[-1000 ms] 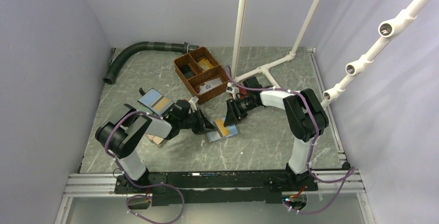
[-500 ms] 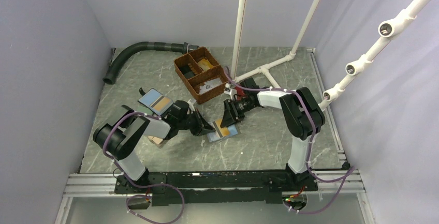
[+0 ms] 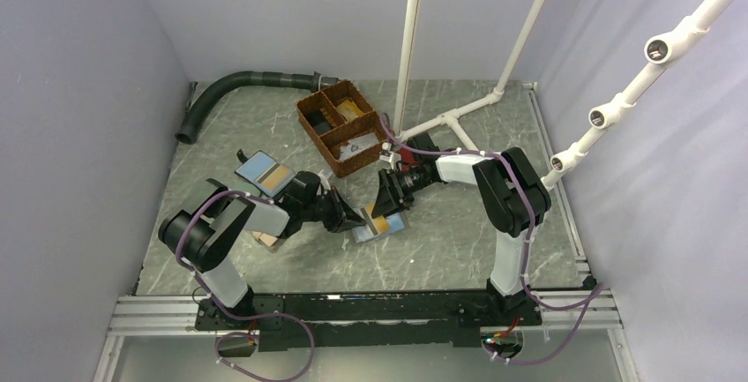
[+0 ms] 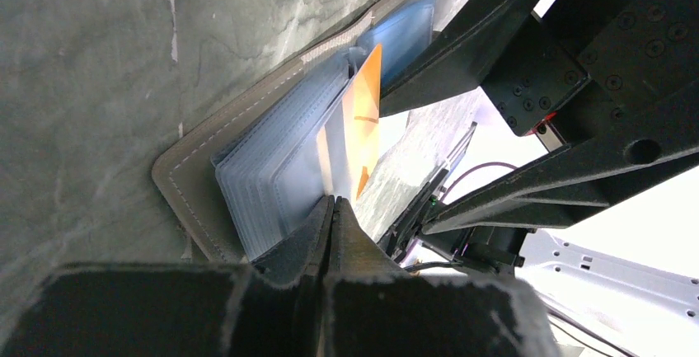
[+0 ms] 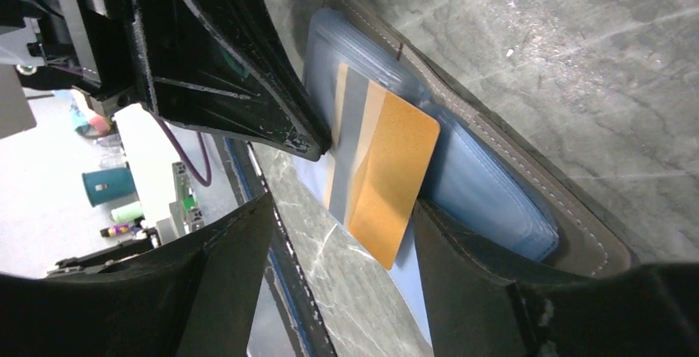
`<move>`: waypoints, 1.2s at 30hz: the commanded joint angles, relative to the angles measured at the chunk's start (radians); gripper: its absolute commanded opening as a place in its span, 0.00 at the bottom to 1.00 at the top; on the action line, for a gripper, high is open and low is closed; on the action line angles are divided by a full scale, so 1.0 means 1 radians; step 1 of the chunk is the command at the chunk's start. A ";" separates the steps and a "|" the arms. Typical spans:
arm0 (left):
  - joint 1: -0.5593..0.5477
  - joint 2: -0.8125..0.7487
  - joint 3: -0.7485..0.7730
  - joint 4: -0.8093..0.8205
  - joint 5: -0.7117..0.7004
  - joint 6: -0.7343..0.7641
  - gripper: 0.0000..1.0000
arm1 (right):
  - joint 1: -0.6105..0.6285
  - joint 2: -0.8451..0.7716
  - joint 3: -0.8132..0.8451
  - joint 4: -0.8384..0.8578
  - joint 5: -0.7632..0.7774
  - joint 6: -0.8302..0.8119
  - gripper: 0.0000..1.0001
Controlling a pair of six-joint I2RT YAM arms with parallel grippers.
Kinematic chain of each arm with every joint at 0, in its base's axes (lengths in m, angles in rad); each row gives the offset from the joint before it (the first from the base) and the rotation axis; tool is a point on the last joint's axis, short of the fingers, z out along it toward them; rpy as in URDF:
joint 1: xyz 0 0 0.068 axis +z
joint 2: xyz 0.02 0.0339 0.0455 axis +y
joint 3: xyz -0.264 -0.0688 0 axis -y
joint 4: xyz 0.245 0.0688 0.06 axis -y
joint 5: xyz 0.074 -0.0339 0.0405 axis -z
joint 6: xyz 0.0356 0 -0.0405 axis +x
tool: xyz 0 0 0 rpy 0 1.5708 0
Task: Take the credit cards out of the card holder
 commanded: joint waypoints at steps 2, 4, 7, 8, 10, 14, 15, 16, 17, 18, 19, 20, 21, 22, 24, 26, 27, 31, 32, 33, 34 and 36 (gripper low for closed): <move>0.007 0.049 -0.055 -0.195 -0.062 0.038 0.02 | 0.011 0.046 0.001 -0.001 0.126 0.007 0.71; 0.008 0.045 -0.065 -0.195 -0.068 0.029 0.00 | 0.010 0.051 -0.007 -0.001 0.157 0.016 0.72; 0.010 0.040 -0.076 -0.201 -0.078 0.016 0.00 | 0.010 0.059 -0.017 0.005 0.167 0.031 0.72; 0.012 0.041 -0.080 -0.202 -0.080 0.012 0.00 | 0.009 0.065 -0.022 0.012 0.159 0.042 0.72; 0.014 0.049 -0.086 -0.201 -0.075 0.006 0.00 | 0.009 0.076 -0.030 0.033 0.133 0.060 0.71; 0.016 0.074 -0.094 -0.176 -0.058 -0.003 0.00 | 0.012 0.097 -0.026 0.049 0.085 0.080 0.67; 0.017 0.080 -0.095 -0.169 -0.054 -0.004 0.00 | 0.012 0.101 -0.024 0.050 0.078 0.081 0.67; 0.016 0.085 -0.097 -0.160 -0.049 -0.005 0.00 | 0.012 0.105 -0.024 0.053 0.067 0.084 0.66; 0.016 0.089 -0.097 -0.155 -0.047 -0.006 0.00 | 0.012 0.106 -0.024 0.056 0.061 0.086 0.64; 0.017 0.092 -0.096 -0.152 -0.044 -0.006 0.00 | 0.012 0.108 -0.023 0.057 0.055 0.088 0.61; 0.016 0.094 -0.096 -0.150 -0.043 -0.005 0.00 | 0.013 0.110 -0.021 0.059 0.051 0.090 0.58; 0.016 0.092 -0.096 -0.149 -0.043 -0.004 0.00 | 0.012 0.111 -0.021 0.060 0.047 0.092 0.54; 0.016 0.091 -0.095 -0.149 -0.043 -0.003 0.00 | 0.012 0.112 -0.020 0.062 0.045 0.094 0.49; 0.016 0.088 -0.094 -0.147 -0.043 -0.002 0.00 | 0.011 0.113 -0.020 0.064 0.040 0.095 0.45; 0.017 0.085 -0.092 -0.151 -0.043 0.003 0.00 | 0.009 0.117 -0.018 0.069 0.029 0.099 0.34; 0.016 0.084 -0.090 -0.151 -0.042 0.004 0.00 | 0.008 0.121 -0.013 0.068 0.023 0.099 0.22; 0.016 0.083 -0.091 -0.150 -0.042 0.004 0.00 | 0.006 0.121 -0.011 0.069 0.021 0.097 0.17; 0.018 0.075 -0.098 -0.137 -0.043 0.001 0.00 | -0.006 0.112 -0.005 0.058 0.014 0.077 0.00; 0.019 0.071 -0.100 -0.128 -0.041 0.001 0.00 | -0.012 0.105 -0.004 0.054 0.013 0.068 0.00; 0.020 0.066 -0.100 -0.121 -0.039 0.001 0.01 | -0.023 0.097 -0.005 0.053 0.009 0.059 0.00; 0.022 0.063 -0.101 -0.115 -0.036 0.003 0.02 | -0.033 0.086 -0.006 0.052 0.004 0.049 0.00; 0.024 0.051 -0.100 -0.113 -0.035 0.005 0.06 | -0.053 0.059 -0.012 0.052 0.004 0.032 0.00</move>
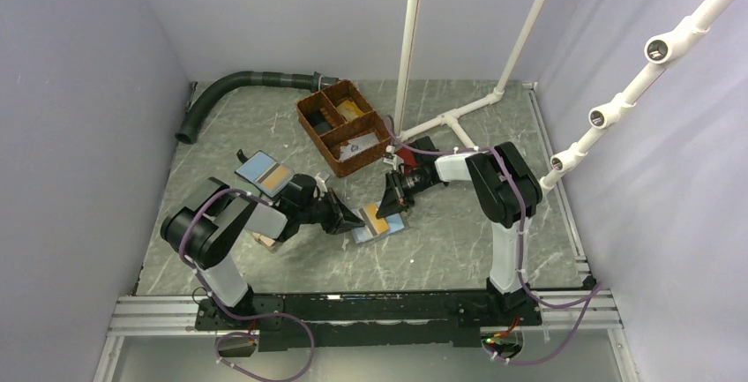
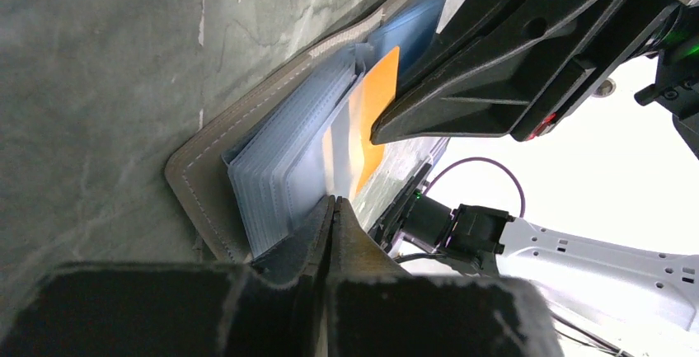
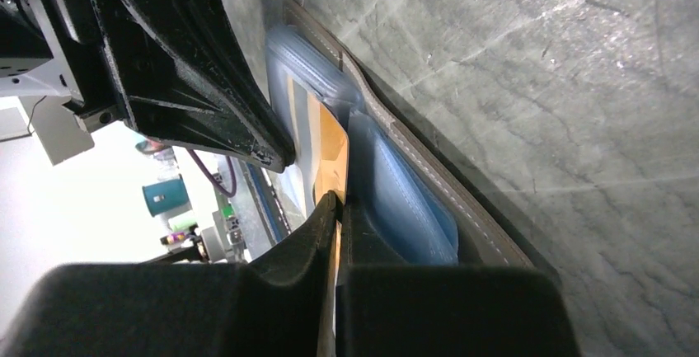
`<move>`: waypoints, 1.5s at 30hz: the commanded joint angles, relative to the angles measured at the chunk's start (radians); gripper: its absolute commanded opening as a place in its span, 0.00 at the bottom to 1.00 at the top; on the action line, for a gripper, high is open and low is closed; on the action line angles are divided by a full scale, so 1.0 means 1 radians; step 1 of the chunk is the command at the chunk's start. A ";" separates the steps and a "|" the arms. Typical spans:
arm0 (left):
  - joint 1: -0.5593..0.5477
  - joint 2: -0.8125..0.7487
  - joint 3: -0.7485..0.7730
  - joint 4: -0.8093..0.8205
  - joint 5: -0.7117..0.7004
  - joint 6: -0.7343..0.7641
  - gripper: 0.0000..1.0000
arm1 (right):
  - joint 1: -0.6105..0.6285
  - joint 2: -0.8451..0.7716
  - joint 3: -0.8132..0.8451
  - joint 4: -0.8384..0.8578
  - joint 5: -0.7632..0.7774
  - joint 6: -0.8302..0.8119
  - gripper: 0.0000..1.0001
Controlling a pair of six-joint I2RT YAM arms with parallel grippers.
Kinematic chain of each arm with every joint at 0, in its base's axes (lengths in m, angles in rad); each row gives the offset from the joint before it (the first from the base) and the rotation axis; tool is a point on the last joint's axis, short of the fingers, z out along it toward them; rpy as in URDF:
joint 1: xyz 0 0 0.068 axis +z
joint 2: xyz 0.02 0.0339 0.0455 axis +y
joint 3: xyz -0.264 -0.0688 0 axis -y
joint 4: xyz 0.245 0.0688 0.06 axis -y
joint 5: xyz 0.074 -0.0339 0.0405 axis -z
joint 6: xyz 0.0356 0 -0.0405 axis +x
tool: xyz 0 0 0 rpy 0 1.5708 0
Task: Take the credit cards out of the card holder
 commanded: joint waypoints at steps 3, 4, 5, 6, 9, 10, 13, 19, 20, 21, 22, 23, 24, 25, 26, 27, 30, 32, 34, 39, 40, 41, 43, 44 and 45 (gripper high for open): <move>0.005 0.007 -0.059 -0.221 -0.090 0.063 0.11 | -0.044 -0.078 -0.038 -0.002 0.051 -0.092 0.00; 0.006 -0.001 -0.060 -0.227 -0.093 0.065 0.12 | -0.049 -0.092 -0.044 0.002 0.052 -0.097 0.00; 0.009 -0.006 -0.063 -0.230 -0.094 0.067 0.12 | -0.052 -0.103 -0.049 0.006 0.050 -0.101 0.00; 0.012 -0.012 -0.063 -0.232 -0.095 0.068 0.13 | -0.056 -0.114 -0.054 0.010 0.046 -0.103 0.00; 0.020 -0.034 -0.069 -0.237 -0.095 0.075 0.15 | -0.066 -0.131 -0.062 0.020 0.022 -0.109 0.00; 0.023 -0.044 -0.068 -0.237 -0.095 0.079 0.15 | -0.070 -0.134 -0.066 0.026 0.003 -0.109 0.00; 0.032 -0.092 -0.070 -0.222 -0.086 0.095 0.17 | -0.081 -0.147 -0.080 0.065 -0.084 -0.107 0.00; 0.038 -0.276 -0.014 -0.333 -0.122 0.185 0.29 | -0.084 -0.181 -0.106 0.127 -0.208 -0.095 0.00; 0.038 -0.309 -0.005 -0.357 -0.133 0.203 0.32 | -0.084 -0.183 -0.106 0.125 -0.214 -0.099 0.00; 0.039 -0.341 0.003 -0.376 -0.141 0.221 0.36 | -0.086 -0.185 -0.107 0.132 -0.230 -0.095 0.00; 0.039 -0.372 0.010 -0.408 -0.150 0.235 0.40 | -0.086 -0.186 -0.108 0.141 -0.245 -0.089 0.00; 0.039 -0.398 0.018 -0.430 -0.158 0.251 0.42 | -0.086 -0.186 -0.108 0.146 -0.261 -0.086 0.00; 0.041 -0.422 0.024 -0.447 -0.164 0.265 0.45 | -0.086 -0.188 -0.107 0.154 -0.282 -0.084 0.00; 0.041 -0.444 0.028 -0.464 -0.175 0.282 0.47 | -0.086 -0.188 -0.107 0.161 -0.303 -0.081 0.00; 0.042 -0.464 0.029 -0.477 -0.180 0.294 0.48 | -0.086 -0.188 -0.106 0.167 -0.322 -0.079 0.00; 0.044 -0.486 0.028 -0.486 -0.184 0.303 0.50 | -0.086 -0.190 -0.105 0.171 -0.340 -0.081 0.00; 0.048 -0.551 0.018 -0.499 -0.204 0.313 0.59 | -0.086 -0.192 -0.101 0.174 -0.373 -0.085 0.00; 0.050 -0.599 0.001 -0.497 -0.230 0.298 0.73 | -0.086 -0.194 -0.100 0.176 -0.387 -0.088 0.00; 0.051 -0.649 -0.019 -0.485 -0.252 0.275 0.86 | -0.086 -0.195 -0.100 0.178 -0.405 -0.089 0.00; 0.055 -0.738 -0.092 -0.352 -0.223 0.239 0.95 | -0.084 -0.202 -0.088 0.152 -0.430 -0.121 0.00; 0.055 -0.738 -0.104 -0.306 -0.198 0.230 0.95 | -0.083 -0.203 -0.083 0.143 -0.435 -0.129 0.00; 0.054 -0.734 -0.111 -0.280 -0.176 0.227 0.95 | -0.083 -0.203 -0.076 0.133 -0.439 -0.136 0.00; 0.054 -0.713 -0.114 -0.237 -0.145 0.224 0.94 | -0.082 -0.206 -0.063 0.113 -0.447 -0.150 0.00; 0.055 -0.699 -0.112 -0.217 -0.129 0.222 0.93 | -0.081 -0.208 -0.056 0.104 -0.451 -0.156 0.00; 0.055 -0.680 -0.110 -0.192 -0.114 0.219 0.93 | -0.080 -0.209 -0.051 0.100 -0.458 -0.158 0.00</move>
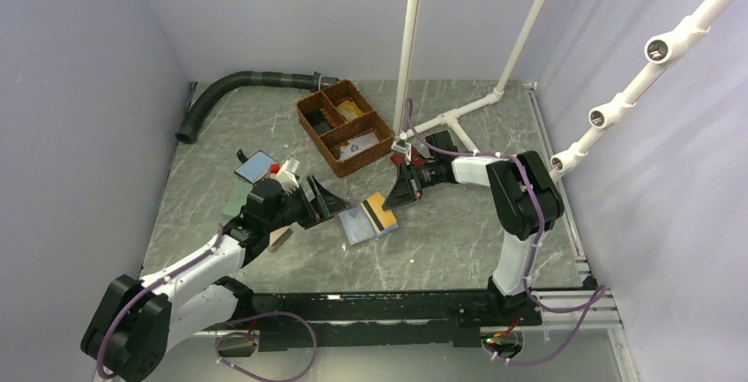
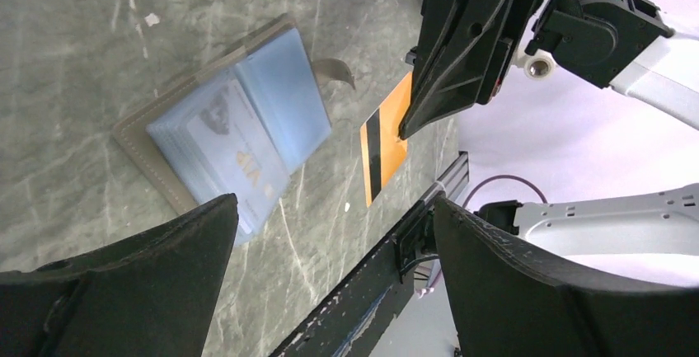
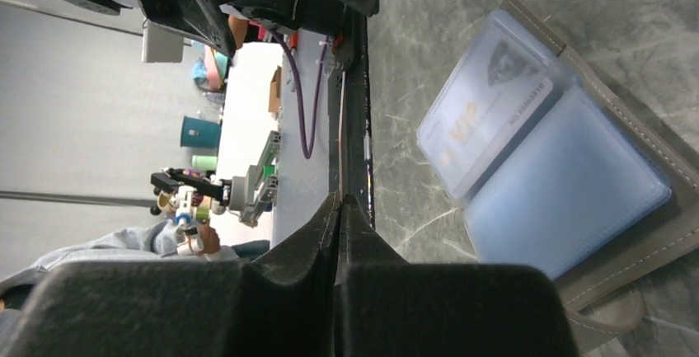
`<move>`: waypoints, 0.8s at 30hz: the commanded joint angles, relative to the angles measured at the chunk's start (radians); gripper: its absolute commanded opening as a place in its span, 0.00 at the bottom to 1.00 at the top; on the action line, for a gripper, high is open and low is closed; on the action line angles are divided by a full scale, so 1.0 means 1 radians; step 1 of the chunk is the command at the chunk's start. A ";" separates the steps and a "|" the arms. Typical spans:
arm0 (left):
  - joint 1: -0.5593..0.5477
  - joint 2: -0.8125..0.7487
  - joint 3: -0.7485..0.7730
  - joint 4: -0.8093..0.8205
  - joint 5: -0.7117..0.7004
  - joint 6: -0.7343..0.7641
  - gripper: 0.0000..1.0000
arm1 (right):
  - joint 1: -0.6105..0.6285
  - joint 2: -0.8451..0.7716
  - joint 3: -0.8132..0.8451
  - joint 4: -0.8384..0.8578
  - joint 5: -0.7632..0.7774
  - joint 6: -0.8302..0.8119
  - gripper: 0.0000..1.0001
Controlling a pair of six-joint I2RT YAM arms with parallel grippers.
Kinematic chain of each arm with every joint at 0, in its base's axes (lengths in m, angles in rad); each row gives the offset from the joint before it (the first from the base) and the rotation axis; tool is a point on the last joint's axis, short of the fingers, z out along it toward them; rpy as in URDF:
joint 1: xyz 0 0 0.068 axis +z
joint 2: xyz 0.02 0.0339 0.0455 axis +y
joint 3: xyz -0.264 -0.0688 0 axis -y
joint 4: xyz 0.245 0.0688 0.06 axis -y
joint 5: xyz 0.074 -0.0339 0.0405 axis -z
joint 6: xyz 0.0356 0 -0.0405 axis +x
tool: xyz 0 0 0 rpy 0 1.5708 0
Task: Take the credit cards out of the card holder
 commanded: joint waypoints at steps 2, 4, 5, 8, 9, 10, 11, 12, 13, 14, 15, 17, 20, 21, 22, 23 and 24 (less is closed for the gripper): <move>0.003 0.075 0.007 0.211 0.102 -0.029 0.92 | 0.002 -0.058 0.054 -0.017 -0.079 -0.057 0.00; 0.002 0.115 0.016 0.252 0.123 -0.039 0.91 | 0.004 -0.062 0.055 -0.016 -0.088 -0.056 0.00; 0.002 0.137 0.021 0.267 0.132 -0.045 0.91 | 0.008 -0.065 0.055 -0.013 -0.092 -0.053 0.00; -0.006 0.210 0.032 0.342 0.155 -0.065 0.90 | 0.019 -0.072 0.057 -0.001 -0.102 -0.038 0.00; -0.011 0.230 0.034 0.369 0.161 -0.072 0.89 | 0.023 -0.075 0.060 -0.002 -0.105 -0.038 0.00; -0.016 0.252 0.039 0.400 0.165 -0.078 0.88 | 0.026 -0.078 0.063 -0.005 -0.106 -0.039 0.00; -0.023 0.273 0.046 0.417 0.172 -0.082 0.87 | 0.029 -0.082 0.065 -0.007 -0.109 -0.040 0.00; -0.029 0.292 0.054 0.432 0.177 -0.084 0.86 | 0.032 -0.083 0.067 -0.007 -0.111 -0.039 0.00; -0.035 0.313 0.062 0.450 0.185 -0.087 0.83 | 0.034 -0.085 0.068 -0.007 -0.110 -0.038 0.00; -0.040 0.333 0.070 0.473 0.195 -0.092 0.80 | 0.036 -0.086 0.068 -0.007 -0.110 -0.037 0.00; -0.044 0.353 0.073 0.501 0.203 -0.101 0.78 | 0.035 -0.086 0.067 -0.005 -0.110 -0.035 0.00; -0.053 0.388 0.076 0.563 0.223 -0.119 0.72 | 0.036 -0.086 0.062 0.012 -0.108 -0.022 0.00; -0.057 0.437 0.080 0.630 0.258 -0.146 0.57 | 0.040 -0.085 0.064 0.013 -0.111 -0.017 0.00; -0.058 0.453 0.080 0.655 0.269 -0.156 0.53 | 0.041 -0.086 0.064 0.013 -0.112 -0.018 0.00; -0.058 0.468 0.080 0.680 0.279 -0.165 0.47 | 0.041 -0.084 0.065 0.012 -0.114 -0.018 0.00; -0.058 0.486 0.080 0.709 0.290 -0.177 0.40 | 0.043 -0.084 0.065 0.013 -0.113 -0.018 0.00; -0.058 0.503 0.083 0.739 0.301 -0.188 0.34 | 0.044 -0.084 0.064 0.013 -0.113 -0.018 0.00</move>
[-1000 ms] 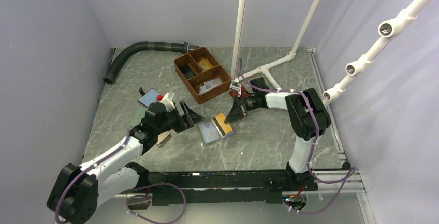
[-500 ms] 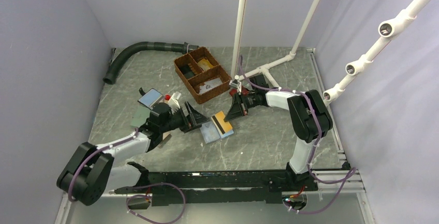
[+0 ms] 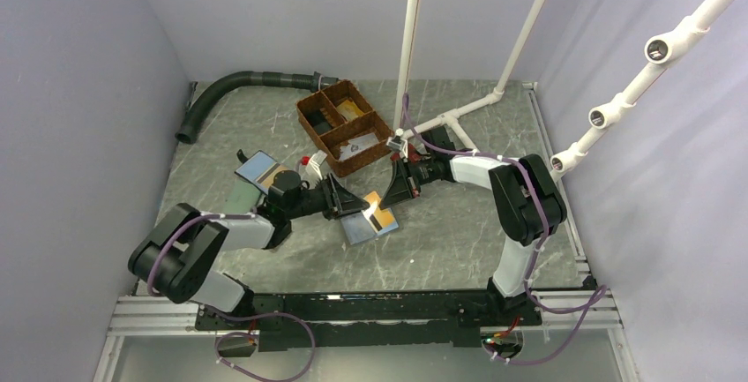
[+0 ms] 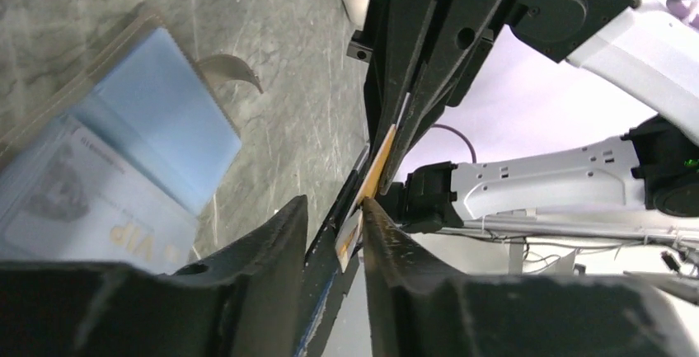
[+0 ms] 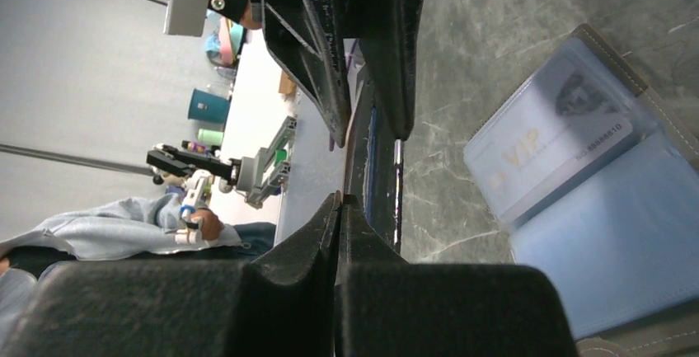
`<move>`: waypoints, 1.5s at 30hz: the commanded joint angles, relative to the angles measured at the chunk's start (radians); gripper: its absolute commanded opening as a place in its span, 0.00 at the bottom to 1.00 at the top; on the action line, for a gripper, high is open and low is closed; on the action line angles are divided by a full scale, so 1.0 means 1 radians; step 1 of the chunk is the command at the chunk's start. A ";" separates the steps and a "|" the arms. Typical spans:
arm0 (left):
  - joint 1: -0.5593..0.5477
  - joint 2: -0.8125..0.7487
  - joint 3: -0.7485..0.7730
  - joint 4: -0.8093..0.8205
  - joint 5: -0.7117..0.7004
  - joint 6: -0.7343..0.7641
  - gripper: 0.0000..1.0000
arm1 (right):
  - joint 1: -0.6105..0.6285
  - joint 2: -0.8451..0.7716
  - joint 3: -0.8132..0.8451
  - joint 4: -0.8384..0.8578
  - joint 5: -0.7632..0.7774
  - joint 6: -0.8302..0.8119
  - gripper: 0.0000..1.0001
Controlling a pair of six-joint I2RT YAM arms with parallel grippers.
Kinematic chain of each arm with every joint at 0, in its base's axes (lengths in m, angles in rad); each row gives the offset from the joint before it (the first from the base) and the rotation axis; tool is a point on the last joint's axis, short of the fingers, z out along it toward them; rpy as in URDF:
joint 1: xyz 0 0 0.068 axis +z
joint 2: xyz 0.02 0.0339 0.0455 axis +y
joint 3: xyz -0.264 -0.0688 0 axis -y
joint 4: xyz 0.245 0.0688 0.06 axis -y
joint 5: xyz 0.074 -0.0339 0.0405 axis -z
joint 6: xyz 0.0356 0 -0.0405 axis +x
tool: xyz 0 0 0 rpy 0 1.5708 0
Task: Take the credit cards out of the card holder
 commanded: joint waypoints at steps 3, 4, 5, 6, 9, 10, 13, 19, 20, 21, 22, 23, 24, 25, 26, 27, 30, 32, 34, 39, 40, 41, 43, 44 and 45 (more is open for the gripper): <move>-0.005 0.101 0.033 0.278 0.108 -0.081 0.04 | 0.005 -0.040 0.026 0.034 -0.023 -0.007 0.00; -0.004 0.117 0.031 0.312 0.113 -0.093 0.00 | 0.006 -0.041 0.024 0.037 -0.014 -0.003 0.00; -0.005 0.126 0.029 0.340 0.115 -0.105 0.00 | 0.005 -0.041 0.023 0.038 -0.005 -0.001 0.00; -0.005 0.130 0.024 0.354 0.114 -0.112 0.00 | 0.006 -0.043 0.022 0.035 0.006 -0.004 0.00; -0.005 0.095 0.021 0.279 0.111 -0.084 0.00 | 0.005 -0.046 0.028 -0.004 0.035 -0.041 0.00; -0.004 0.072 0.026 0.221 0.112 -0.062 0.00 | 0.006 -0.049 0.033 -0.027 0.047 -0.057 0.03; -0.004 -0.014 0.055 -0.012 0.100 0.044 0.00 | 0.005 -0.055 0.055 -0.107 0.082 -0.141 0.17; 0.008 -0.195 0.178 -0.640 0.002 0.294 0.00 | 0.007 -0.063 0.132 -0.344 0.207 -0.389 0.46; 0.014 -0.218 0.218 -0.781 -0.026 0.355 0.00 | 0.008 -0.069 0.144 -0.387 0.230 -0.436 0.48; 0.018 -0.238 0.269 -0.919 -0.061 0.416 0.00 | 0.009 -0.076 0.148 -0.409 0.250 -0.465 0.51; 0.024 -0.254 0.319 -1.030 -0.097 0.475 0.00 | 0.009 -0.084 0.146 -0.419 0.265 -0.482 0.53; 0.034 -0.268 0.361 -1.124 -0.128 0.522 0.00 | 0.009 -0.091 0.143 -0.422 0.278 -0.491 0.54; 0.045 -0.279 0.404 -1.200 -0.153 0.567 0.00 | 0.010 -0.098 0.140 -0.426 0.287 -0.500 0.55; 0.055 -0.288 0.445 -1.269 -0.177 0.603 0.00 | 0.012 -0.103 0.139 -0.430 0.294 -0.513 0.55; 0.063 -0.293 0.484 -1.320 -0.203 0.643 0.00 | 0.012 -0.105 0.140 -0.440 0.297 -0.522 0.56; 0.069 -0.296 0.523 -1.369 -0.229 0.678 0.00 | 0.014 -0.107 0.143 -0.451 0.300 -0.536 0.56; 0.084 -0.283 0.635 -1.465 -0.289 0.777 0.00 | 0.016 -0.105 0.165 -0.484 0.312 -0.575 0.57; 0.091 -0.259 0.704 -1.521 -0.329 0.829 0.00 | 0.017 -0.105 0.172 -0.498 0.320 -0.590 0.57; 0.097 -0.226 0.775 -1.574 -0.378 0.874 0.00 | 0.017 -0.105 0.174 -0.507 0.325 -0.600 0.57; 0.108 -0.138 0.933 -1.665 -0.449 0.960 0.00 | 0.017 -0.105 0.184 -0.531 0.337 -0.628 0.57; 0.111 -0.118 0.956 -1.669 -0.460 0.974 0.00 | 0.017 -0.104 0.186 -0.534 0.339 -0.632 0.57; 0.114 -0.106 0.975 -1.669 -0.471 0.983 0.00 | 0.017 -0.104 0.190 -0.541 0.343 -0.640 0.57; 0.120 -0.085 1.007 -1.664 -0.486 0.998 0.00 | 0.017 -0.104 0.196 -0.551 0.353 -0.649 0.56; 0.123 -0.076 1.018 -1.655 -0.492 1.002 0.00 | 0.017 -0.105 0.198 -0.559 0.359 -0.656 0.56; 0.127 -0.068 1.027 -1.647 -0.500 1.004 0.00 | 0.017 -0.105 0.201 -0.566 0.365 -0.666 0.56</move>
